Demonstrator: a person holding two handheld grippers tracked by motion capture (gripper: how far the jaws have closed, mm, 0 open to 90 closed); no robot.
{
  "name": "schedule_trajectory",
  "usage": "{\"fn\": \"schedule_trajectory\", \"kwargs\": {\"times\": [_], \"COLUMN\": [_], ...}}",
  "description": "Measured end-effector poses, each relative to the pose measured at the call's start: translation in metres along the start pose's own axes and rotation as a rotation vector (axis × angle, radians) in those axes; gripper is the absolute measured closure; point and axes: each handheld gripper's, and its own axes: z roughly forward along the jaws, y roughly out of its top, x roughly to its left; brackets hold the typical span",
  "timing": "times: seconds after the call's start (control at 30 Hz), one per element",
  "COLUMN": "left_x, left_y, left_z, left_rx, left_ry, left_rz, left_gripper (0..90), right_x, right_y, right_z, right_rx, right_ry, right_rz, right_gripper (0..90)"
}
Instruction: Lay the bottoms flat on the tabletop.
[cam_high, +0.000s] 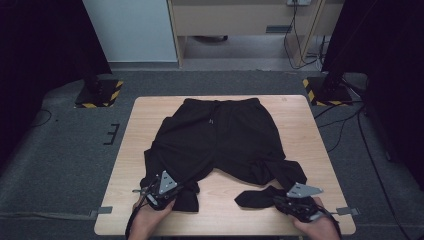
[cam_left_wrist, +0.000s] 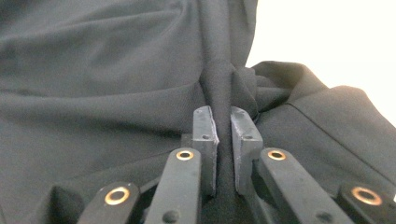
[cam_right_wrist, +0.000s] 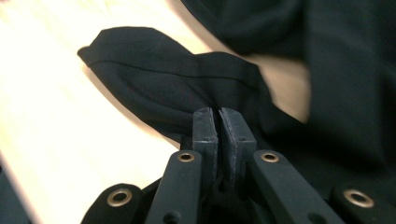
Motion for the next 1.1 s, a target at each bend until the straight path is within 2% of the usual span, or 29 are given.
{"fn": "schedule_trajectory", "kwargs": {"times": [0.07,0.1,0.13,0.2,0.27,0.33,0.4,0.43,0.47,0.57,0.7,0.77,0.8,0.87,0.9,1.1], "left_x": [0.0,0.0,0.0,0.001,0.0,-0.001,-0.002,-0.002,-0.002,-0.002,-0.001,0.0,0.001,0.001,0.001,0.001], "left_y": [0.0,0.0,0.001,0.001,0.001,0.002,0.002,0.002,0.002,0.002,0.002,0.002,0.002,0.001,0.001,0.001], "left_z": [0.005,0.005,0.006,0.005,0.005,0.005,0.005,0.004,0.004,0.004,0.0,-0.003,-0.003,-0.001,0.0,0.002], "left_rx": [0.008,0.008,0.007,-0.001,-0.008,-0.01,-0.017,-0.022,-0.023,-0.014,-0.027,-0.037,-0.037,-0.03,-0.026,-0.019], "left_ry": [-0.004,-0.004,-0.003,-0.005,-0.008,-0.01,-0.012,-0.013,-0.013,-0.012,-0.008,-0.008,-0.009,-0.013,-0.013,-0.013], "left_rz": [-0.006,-0.006,-0.009,-0.018,-0.019,-0.014,-0.013,-0.012,-0.011,0.001,0.0,-0.004,-0.005,-0.003,-0.003,-0.005], "left_gripper": [82.0,82.0,81.7,81.3,79.6,78.6,78.0,77.9,77.9,79.0,80.2,80.5,80.6,80.4,79.7,79.2], "right_x": [-0.005,-0.005,-0.009,-0.011,-0.016,-0.018,-0.019,-0.018,-0.018,-0.024,-0.049,-0.063,-0.068,-0.074,-0.077,-0.078], "right_y": [-0.018,-0.018,-0.03,-0.034,-0.04,-0.037,-0.027,-0.01,-0.01,0.015,0.034,0.032,0.029,0.02,0.011,-0.003], "right_z": [-0.021,-0.021,-0.035,-0.039,-0.047,-0.052,-0.056,-0.058,-0.058,-0.054,-0.038,-0.03,-0.026,-0.02,-0.016,-0.009], "right_rx": [0.012,0.012,0.017,0.01,-0.01,-0.062,-0.112,-0.169,-0.169,-0.222,-0.23,-0.212,-0.193,-0.161,-0.151,-0.118], "right_ry": [-0.014,-0.014,-0.025,-0.029,-0.021,-0.01,0.001,0.002,0.002,-0.031,-0.106,-0.133,-0.144,-0.17,-0.174,-0.184], "right_rz": [0.013,0.013,0.034,0.046,0.084,0.112,0.111,0.1,0.1,0.087,0.113,0.148,0.148,0.161,0.187,0.207], "right_gripper": [85.2,85.2,84.9,84.1,77.0,65.8,55.2,48.4,48.4,42.6,43.1,46.9,47.9,47.9,45.9,38.2]}}
